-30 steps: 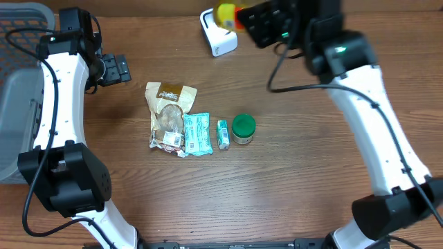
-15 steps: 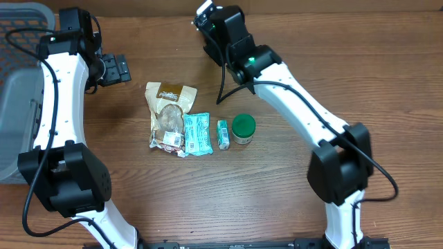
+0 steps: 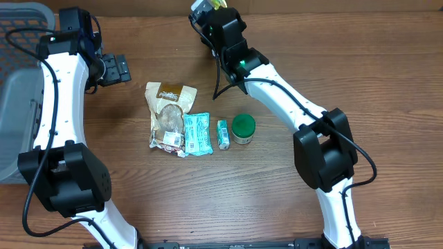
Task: Scan the item barcode
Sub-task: 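Hold the yellow bottle in front of the white scanner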
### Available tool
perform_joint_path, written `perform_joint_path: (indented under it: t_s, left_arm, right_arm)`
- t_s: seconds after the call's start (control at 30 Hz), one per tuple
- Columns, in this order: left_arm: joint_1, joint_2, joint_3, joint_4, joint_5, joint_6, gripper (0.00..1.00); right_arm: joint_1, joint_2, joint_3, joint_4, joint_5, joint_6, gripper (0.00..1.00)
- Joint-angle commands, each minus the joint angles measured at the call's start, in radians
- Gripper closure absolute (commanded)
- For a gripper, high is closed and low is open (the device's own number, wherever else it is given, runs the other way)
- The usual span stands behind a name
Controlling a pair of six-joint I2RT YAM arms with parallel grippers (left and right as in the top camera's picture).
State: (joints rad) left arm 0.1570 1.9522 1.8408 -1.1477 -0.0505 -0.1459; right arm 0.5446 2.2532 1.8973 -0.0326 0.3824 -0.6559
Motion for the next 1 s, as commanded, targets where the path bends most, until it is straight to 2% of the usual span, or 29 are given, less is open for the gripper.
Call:
perform_joint_path:
  t_s: [0.0,0.2,0.33,0.67,0.97]
  left_arm:
    - [-0.007,-0.010,0.011,0.000,-0.009,0.019,0.00]
    - [-0.007,-0.010,0.011,0.000,-0.009,0.019,0.00]
    - [-0.007,-0.010,0.011,0.000,-0.009,0.019,0.01]
    - [-0.007,-0.010,0.011,0.000,-0.009,0.019,0.01]
    - [-0.007,-0.010,0.011,0.000,-0.009,0.019,0.00]
  right_arm:
    - [-0.004,0.017,0.020,0.062,0.021,-0.095,0.96]
    - [-0.016,0.068,0.020,0.153,0.001,-0.304,0.96]
    - [-0.033,0.096,0.020,0.216,-0.009,-0.377,0.96]
    - [-0.067,0.126,0.020,0.248,-0.111,-0.393,0.96]
    - [-0.068,0.132,0.020,0.210,-0.198,-0.392,0.96]
